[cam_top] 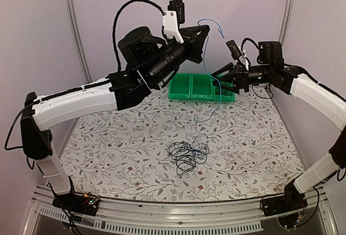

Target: Untangle the cables

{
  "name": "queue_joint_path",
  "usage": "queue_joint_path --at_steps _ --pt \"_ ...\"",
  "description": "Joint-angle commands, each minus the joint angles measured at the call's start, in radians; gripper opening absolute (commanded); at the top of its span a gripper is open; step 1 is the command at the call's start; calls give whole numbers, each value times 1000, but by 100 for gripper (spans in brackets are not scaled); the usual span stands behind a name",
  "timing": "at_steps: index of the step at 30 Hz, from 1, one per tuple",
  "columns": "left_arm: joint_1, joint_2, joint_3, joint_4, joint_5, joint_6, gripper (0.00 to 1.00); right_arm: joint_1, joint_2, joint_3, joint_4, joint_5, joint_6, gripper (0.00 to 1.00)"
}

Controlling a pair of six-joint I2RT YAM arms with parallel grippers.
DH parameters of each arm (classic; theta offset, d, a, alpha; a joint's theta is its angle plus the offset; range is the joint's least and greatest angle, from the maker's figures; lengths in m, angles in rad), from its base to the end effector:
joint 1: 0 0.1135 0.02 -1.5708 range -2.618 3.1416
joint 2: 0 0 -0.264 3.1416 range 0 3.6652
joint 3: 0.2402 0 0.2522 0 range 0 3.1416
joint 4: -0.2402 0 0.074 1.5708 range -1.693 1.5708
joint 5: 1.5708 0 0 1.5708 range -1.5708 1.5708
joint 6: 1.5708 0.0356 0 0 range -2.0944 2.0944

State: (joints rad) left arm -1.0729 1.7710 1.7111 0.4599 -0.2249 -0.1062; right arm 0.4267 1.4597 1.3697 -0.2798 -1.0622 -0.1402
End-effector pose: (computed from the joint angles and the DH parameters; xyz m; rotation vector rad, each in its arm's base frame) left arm 0.2079 -0.3659 0.4598 0.3806 1.1694 -0.9030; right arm 0.2832 0.1629 0.3806 -1.1860 1.5096 1.2096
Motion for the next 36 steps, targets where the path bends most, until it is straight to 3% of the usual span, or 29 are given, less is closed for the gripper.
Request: queue_joint_path --at_steps 1,7,12,19,25,32,36 --pt "9 -20 -16 35 4 -10 0 7 -4 21 55 -121 54 62" --pt "8 -21 -13 36 12 -4 0 3 3 52 -67 -152 -1 62" --pt "11 -26 -15 34 14 -1 0 -5 -8 75 -173 62 -111 58" --pt "11 -17 -14 44 16 -2 0 -25 -32 86 -273 -179 -190 67" --pt "11 -13 -7 45 12 0 0 -21 -3 101 -329 -234 -179 68" --pt "10 -9 0 54 5 -4 0 12 14 102 -271 -184 -127 70" --pt "10 -9 2 55 3 -6 0 35 25 86 -200 -135 -50 61"
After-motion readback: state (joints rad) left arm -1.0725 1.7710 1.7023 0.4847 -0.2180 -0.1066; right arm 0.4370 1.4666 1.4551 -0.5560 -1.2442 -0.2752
